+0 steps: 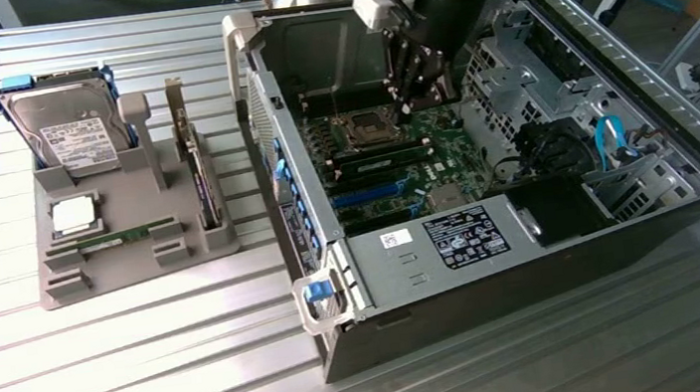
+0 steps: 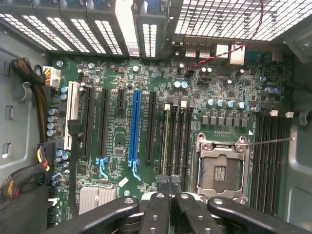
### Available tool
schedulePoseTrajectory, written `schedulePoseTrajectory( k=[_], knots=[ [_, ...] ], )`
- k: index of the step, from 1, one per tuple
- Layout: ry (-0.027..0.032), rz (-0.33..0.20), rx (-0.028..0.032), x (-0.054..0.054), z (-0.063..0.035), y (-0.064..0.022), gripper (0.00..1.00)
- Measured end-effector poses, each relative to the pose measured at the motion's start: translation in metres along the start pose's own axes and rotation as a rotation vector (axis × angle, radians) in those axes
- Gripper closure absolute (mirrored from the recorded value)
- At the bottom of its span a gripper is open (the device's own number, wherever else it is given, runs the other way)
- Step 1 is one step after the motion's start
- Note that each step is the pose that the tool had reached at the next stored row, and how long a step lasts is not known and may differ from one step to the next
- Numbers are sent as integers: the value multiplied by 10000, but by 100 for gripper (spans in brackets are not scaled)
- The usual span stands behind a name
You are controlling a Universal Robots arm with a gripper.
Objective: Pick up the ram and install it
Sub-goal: 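Press down the ram until it locks into place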
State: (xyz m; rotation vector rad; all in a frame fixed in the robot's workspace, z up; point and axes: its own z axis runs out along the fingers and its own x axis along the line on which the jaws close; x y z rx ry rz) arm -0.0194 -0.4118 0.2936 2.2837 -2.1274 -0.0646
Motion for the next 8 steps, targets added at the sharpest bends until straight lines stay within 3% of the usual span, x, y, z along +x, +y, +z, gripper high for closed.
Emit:
schedulePoseTrajectory(
  k=[3, 8],
  knots=[
    [11, -30, 115, 0, 1, -4, 90],
    [12, -32, 129, 0, 1, -5, 90]
  ],
)
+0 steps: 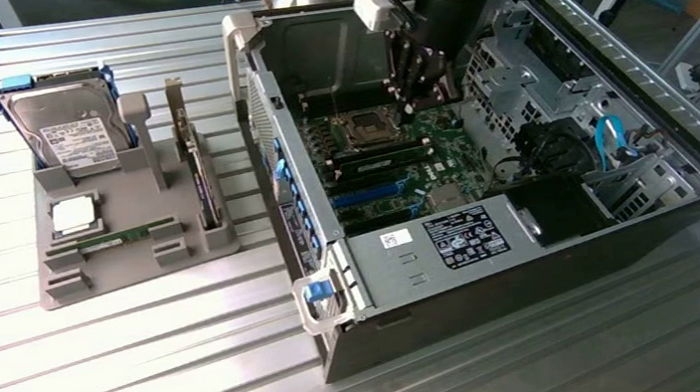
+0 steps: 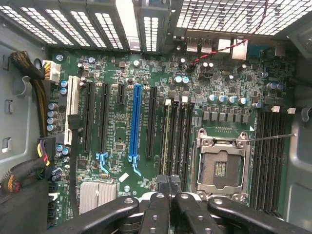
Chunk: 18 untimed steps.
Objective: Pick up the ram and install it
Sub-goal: 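Press down the ram until it locks into place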
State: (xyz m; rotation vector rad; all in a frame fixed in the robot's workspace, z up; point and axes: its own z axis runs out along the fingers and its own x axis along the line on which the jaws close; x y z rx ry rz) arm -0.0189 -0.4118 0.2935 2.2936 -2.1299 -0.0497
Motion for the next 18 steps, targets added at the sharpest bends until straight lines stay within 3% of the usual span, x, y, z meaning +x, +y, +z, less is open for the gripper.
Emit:
schedulePoseTrajectory(
  k=[6, 18],
  knots=[
    [-6, 263, 6, 1, 2, -10, 90],
    [-11, 277, 8, 0, -36, -9, 90]
  ],
)
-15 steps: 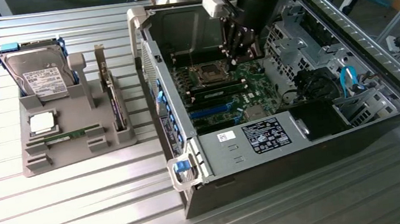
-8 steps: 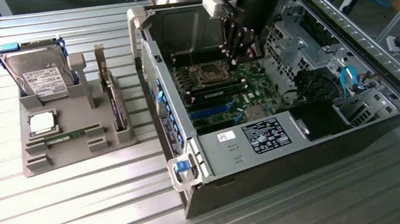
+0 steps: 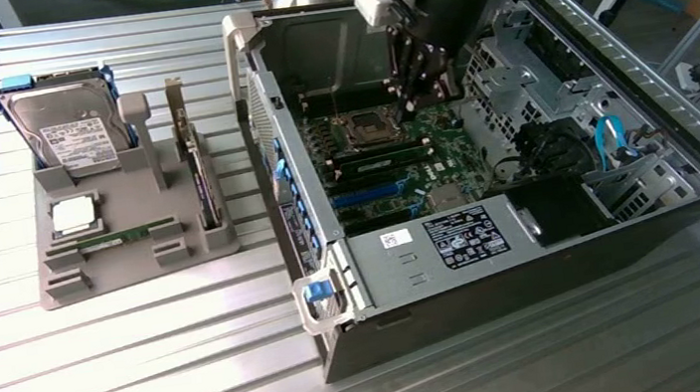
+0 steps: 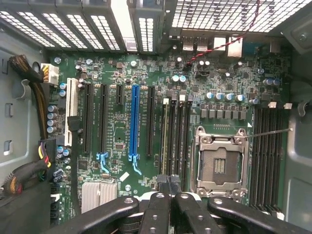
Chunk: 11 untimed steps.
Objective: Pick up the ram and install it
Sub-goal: 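Press down the ram until it locks into place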
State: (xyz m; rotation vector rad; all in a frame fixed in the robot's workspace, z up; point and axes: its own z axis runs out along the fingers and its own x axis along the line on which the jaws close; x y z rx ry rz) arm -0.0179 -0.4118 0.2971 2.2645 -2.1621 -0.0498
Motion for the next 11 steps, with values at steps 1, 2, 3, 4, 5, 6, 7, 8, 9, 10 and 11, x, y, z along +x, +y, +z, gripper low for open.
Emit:
schedulePoseTrajectory(
  k=[1, 2, 3, 4, 5, 6, 7, 8, 9, 10, 11],
  knots=[
    [1, 1, -1, 0, -4, 0, 90],
    [2, 0, -1, 0, -10, 0, 90],
    [1, 1, -1, 0, -10, 0, 90],
    [2, 0, -1, 0, -10, 0, 90],
    [2, 0, -1, 0, -10, 0, 90],
    [2, 0, -1, 0, -11, 0, 90],
    [3, 0, -2, 0, -11, 0, 90],
    [3, 0, -1, 0, -11, 0, 90],
    [3, -1, -5, 0, -11, -1, 90],
    [4, -1, -10, 0, -11, -1, 90],
    [2, -1, -10, 0, -11, -1, 90]
  ],
)
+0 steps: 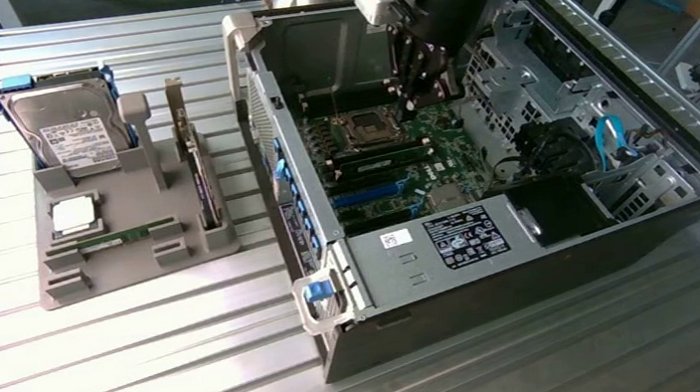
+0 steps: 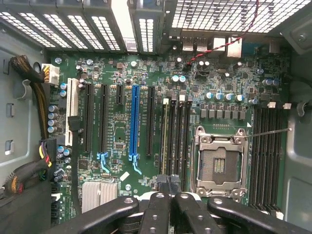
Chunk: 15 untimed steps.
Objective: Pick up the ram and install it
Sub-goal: 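Press down the ram until it locks into place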
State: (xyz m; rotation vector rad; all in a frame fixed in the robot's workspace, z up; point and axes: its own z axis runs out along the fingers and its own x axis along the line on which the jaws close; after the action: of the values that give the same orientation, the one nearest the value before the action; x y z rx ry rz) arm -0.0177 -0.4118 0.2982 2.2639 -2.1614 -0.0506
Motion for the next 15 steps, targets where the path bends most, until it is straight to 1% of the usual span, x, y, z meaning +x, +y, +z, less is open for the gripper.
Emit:
schedulePoseTrajectory(
  k=[15],
  knots=[
    [-1, 30, 1, 0, 0, 1, 90]
  ],
)
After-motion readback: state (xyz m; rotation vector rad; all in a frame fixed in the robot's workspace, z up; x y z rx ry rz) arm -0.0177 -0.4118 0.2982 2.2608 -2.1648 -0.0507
